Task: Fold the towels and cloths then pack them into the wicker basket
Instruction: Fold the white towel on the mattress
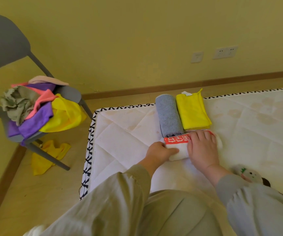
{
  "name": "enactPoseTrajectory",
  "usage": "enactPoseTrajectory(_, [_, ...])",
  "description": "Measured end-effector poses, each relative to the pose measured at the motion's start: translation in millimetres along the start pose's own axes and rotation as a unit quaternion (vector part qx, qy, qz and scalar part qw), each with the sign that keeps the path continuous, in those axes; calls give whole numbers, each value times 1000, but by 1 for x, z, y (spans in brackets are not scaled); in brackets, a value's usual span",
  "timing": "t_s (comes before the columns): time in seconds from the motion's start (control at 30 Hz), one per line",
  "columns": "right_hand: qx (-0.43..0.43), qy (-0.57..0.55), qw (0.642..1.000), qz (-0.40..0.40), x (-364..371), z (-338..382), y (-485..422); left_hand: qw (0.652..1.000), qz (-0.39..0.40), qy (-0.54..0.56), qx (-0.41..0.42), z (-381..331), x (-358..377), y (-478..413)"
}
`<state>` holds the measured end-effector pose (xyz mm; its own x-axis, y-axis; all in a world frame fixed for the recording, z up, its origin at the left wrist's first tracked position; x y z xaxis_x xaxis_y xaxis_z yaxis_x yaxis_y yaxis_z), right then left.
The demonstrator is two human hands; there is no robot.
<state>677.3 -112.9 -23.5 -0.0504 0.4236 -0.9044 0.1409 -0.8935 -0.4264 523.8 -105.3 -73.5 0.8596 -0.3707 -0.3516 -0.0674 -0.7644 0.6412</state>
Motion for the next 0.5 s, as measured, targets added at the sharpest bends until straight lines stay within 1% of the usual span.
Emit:
enactPoseTrajectory(0.07, [19,27,999,33,4,1,1,1000,-5,-6,14,1,-2,3])
enactPoseTrajectory(0.17, [32,26,998,44,-5,5,-8,999,-22,1,26,3,-9,10])
enactPoseTrajectory(0.27, [11,-8,999,49,-18,20,-16,999,-32,-4,39,5,-20,18])
enactPoseTrajectory(0.33, [-4,-24,999,39,-28,33,-21,998,-44,-16,52,4,-34,26])
enactPoseTrajectory(0.5, [-25,-21,999,35,-46,68,-41,992,-94,-2,80,4,-79,43])
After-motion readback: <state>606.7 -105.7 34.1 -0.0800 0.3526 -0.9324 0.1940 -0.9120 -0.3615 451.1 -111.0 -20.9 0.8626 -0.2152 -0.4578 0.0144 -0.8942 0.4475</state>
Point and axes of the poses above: each hand's wrist, its own y-axis away from the middle knuckle, its own x-axis out of the palm, z = x × y, the point moved 8 cm from there along -y, towards the middle knuckle, and after that the axes turned 7 degrees about -x, right-handed, at the moved point
